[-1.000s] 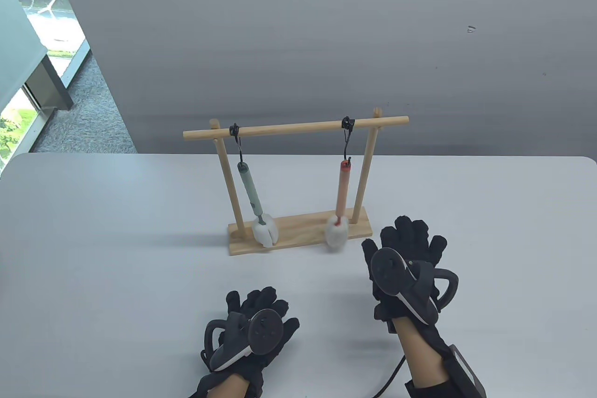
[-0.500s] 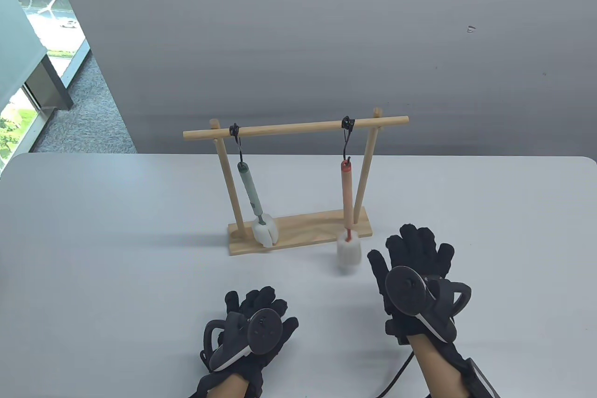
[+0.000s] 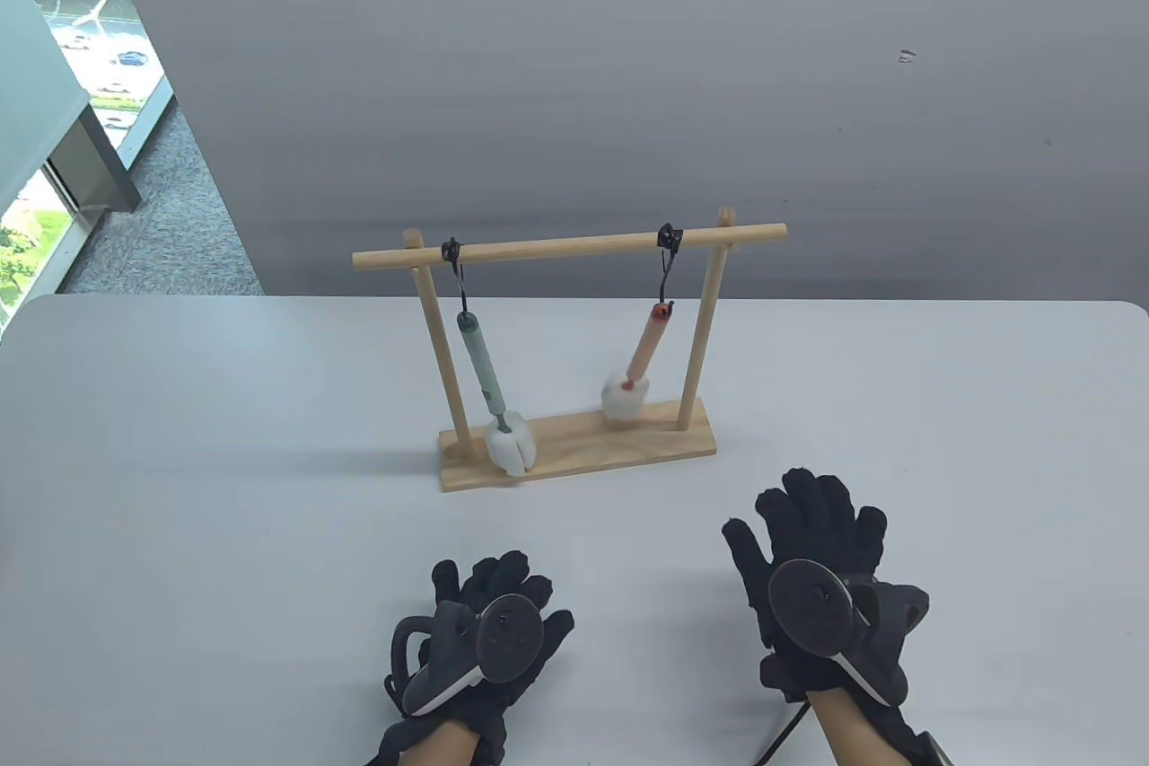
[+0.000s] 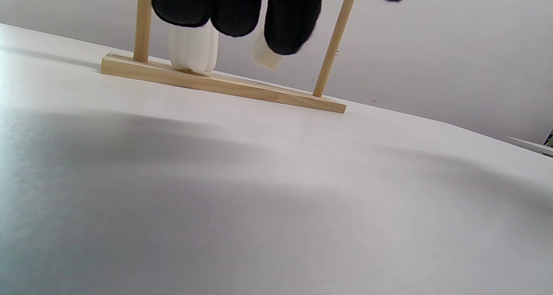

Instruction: Hook cup brush handle onto s-hook

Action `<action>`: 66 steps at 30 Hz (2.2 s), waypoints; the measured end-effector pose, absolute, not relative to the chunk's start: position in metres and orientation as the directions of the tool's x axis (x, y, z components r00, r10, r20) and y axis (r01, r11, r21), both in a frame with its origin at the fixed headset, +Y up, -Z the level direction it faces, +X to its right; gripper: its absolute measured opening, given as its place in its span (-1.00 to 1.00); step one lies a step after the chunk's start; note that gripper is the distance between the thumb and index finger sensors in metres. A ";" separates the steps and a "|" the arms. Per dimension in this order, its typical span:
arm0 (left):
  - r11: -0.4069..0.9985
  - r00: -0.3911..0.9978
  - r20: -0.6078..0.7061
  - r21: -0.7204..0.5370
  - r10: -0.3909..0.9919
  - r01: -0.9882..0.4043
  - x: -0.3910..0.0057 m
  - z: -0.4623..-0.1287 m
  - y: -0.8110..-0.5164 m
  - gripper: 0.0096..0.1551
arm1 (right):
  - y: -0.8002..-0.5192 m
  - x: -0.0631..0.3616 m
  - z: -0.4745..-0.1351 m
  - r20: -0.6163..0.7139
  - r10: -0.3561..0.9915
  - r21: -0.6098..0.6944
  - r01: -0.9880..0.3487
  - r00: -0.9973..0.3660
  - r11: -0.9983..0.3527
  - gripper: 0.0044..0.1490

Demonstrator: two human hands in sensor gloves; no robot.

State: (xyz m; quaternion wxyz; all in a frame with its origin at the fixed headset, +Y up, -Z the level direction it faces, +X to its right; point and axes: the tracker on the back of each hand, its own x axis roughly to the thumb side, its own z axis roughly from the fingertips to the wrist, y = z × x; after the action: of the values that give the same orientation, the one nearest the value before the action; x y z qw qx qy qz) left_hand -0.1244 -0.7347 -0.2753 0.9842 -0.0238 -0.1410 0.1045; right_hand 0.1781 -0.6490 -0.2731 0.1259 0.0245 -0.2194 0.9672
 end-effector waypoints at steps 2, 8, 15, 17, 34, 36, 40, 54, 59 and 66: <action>0.977 0.939 0.273 -0.079 0.210 -0.196 -0.124 -0.275 -0.735 -0.31 | -0.654 0.180 -0.272 0.111 0.223 -0.410 -0.249 -0.968 -0.877 -0.24; 0.968 0.918 0.310 -0.026 0.247 -0.251 -0.124 -0.272 -0.729 -0.32 | -0.680 0.187 -0.271 0.168 0.144 -0.329 -0.193 -0.975 -0.925 -0.19; 0.969 0.911 0.335 -0.030 0.239 -0.243 -0.121 -0.270 -0.728 -0.30 | -0.704 0.196 -0.278 0.163 0.171 -0.187 -0.200 -0.972 -0.962 -0.07; 0.971 0.910 0.341 -0.030 0.235 -0.239 -0.121 -0.270 -0.728 -0.29 | -0.711 0.195 -0.280 0.162 0.163 -0.149 -0.188 -0.973 -0.971 -0.06; 0.990 0.938 0.316 -0.033 0.141 -0.138 -0.119 -0.269 -0.734 -0.14 | -0.725 0.163 -0.281 0.328 0.027 -0.095 -0.061 -0.944 -0.994 0.04; 0.995 0.946 0.309 -0.030 0.096 -0.092 -0.118 -0.268 -0.734 -0.11 | -0.725 0.162 -0.281 0.341 0.016 -0.114 -0.058 -0.940 -0.992 0.05; 0.999 0.951 0.307 -0.006 0.038 -0.038 -0.116 -0.267 -0.734 -0.09 | -0.724 0.158 -0.280 0.364 -0.005 -0.156 -0.055 -0.931 -0.986 0.05; 1.000 0.953 0.303 -0.004 0.015 -0.015 -0.115 -0.266 -0.735 -0.04 | -0.722 0.159 -0.278 0.366 0.006 -0.191 -0.081 -0.931 -0.978 0.01; 1.000 0.953 0.301 -0.002 0.019 -0.019 -0.116 -0.267 -0.735 -0.04 | -0.723 0.159 -0.278 0.365 -0.001 -0.196 -0.076 -0.931 -0.978 0.01; 1.000 0.953 0.303 -0.009 0.020 -0.018 -0.116 -0.267 -0.735 -0.05 | -0.723 0.158 -0.278 0.363 -0.004 -0.195 -0.071 -0.932 -0.978 0.01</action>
State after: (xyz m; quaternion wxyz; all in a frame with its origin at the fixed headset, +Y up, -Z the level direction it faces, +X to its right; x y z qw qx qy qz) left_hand -0.1156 -0.7351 -0.2672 0.9881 -0.0029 -0.1533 0.0097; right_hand 0.1585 -0.7225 -0.2780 0.0172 0.1838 -0.1029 0.9774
